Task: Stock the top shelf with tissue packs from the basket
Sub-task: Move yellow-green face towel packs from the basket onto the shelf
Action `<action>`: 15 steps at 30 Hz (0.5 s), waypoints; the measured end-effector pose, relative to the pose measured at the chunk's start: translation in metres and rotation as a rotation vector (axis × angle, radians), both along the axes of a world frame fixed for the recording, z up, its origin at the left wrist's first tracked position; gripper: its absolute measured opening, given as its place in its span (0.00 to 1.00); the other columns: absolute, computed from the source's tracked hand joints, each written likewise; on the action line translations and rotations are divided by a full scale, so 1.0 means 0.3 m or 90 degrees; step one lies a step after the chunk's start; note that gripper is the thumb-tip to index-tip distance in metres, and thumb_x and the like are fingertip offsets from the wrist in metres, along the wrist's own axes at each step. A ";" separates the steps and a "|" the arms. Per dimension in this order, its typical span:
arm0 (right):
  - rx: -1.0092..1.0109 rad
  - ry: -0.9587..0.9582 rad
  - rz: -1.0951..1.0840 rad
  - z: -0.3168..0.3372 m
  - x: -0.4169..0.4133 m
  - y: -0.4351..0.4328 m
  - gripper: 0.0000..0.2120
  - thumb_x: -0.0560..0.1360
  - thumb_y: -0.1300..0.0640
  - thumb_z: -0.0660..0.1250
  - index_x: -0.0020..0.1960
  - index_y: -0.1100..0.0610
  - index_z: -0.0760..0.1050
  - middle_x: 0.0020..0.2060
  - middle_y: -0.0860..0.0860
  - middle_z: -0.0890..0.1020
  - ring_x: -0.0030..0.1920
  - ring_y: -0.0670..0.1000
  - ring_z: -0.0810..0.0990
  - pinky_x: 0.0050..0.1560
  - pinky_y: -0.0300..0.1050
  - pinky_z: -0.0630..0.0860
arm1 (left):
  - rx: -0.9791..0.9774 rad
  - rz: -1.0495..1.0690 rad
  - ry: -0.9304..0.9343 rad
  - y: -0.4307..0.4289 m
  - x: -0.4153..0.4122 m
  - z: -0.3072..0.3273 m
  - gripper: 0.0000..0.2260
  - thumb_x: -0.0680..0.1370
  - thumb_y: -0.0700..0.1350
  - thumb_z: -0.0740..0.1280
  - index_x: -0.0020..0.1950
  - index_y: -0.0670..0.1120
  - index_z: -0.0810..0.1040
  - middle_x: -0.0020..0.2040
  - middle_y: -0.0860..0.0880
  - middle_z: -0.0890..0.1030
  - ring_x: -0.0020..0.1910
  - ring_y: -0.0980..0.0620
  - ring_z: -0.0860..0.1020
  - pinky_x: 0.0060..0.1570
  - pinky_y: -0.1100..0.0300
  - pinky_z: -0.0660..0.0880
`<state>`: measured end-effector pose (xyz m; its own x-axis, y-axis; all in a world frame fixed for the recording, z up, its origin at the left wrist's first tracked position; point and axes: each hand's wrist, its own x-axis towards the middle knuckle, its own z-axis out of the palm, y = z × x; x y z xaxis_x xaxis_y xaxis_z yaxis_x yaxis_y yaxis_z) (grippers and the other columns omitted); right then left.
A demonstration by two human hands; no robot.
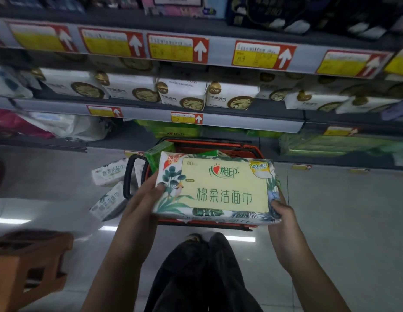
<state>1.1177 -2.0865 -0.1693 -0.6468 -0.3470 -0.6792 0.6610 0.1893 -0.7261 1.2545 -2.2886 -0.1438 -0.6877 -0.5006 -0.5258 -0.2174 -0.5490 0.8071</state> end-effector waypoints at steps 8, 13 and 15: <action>-0.018 0.109 0.143 0.250 0.037 0.037 0.53 0.54 0.20 0.64 0.74 0.40 0.59 0.71 0.45 0.69 0.71 0.50 0.67 0.72 0.60 0.61 | -0.067 0.027 -0.027 0.046 0.084 0.235 0.24 0.70 0.55 0.68 0.64 0.48 0.77 0.57 0.42 0.82 0.57 0.40 0.80 0.61 0.39 0.71; -0.059 0.132 0.116 0.411 0.046 0.047 0.59 0.47 0.22 0.69 0.74 0.43 0.60 0.65 0.46 0.76 0.60 0.42 0.78 0.58 0.42 0.76 | -0.089 0.048 -0.033 0.071 0.079 0.412 0.19 0.71 0.49 0.66 0.61 0.45 0.77 0.51 0.43 0.84 0.47 0.46 0.84 0.43 0.54 0.81; -0.069 0.143 0.110 0.485 0.048 0.051 0.61 0.46 0.22 0.70 0.74 0.44 0.59 0.65 0.48 0.76 0.57 0.40 0.79 0.48 0.33 0.77 | -0.104 0.037 -0.032 0.074 0.069 0.493 0.20 0.69 0.50 0.66 0.59 0.46 0.77 0.47 0.46 0.85 0.43 0.49 0.84 0.35 0.60 0.80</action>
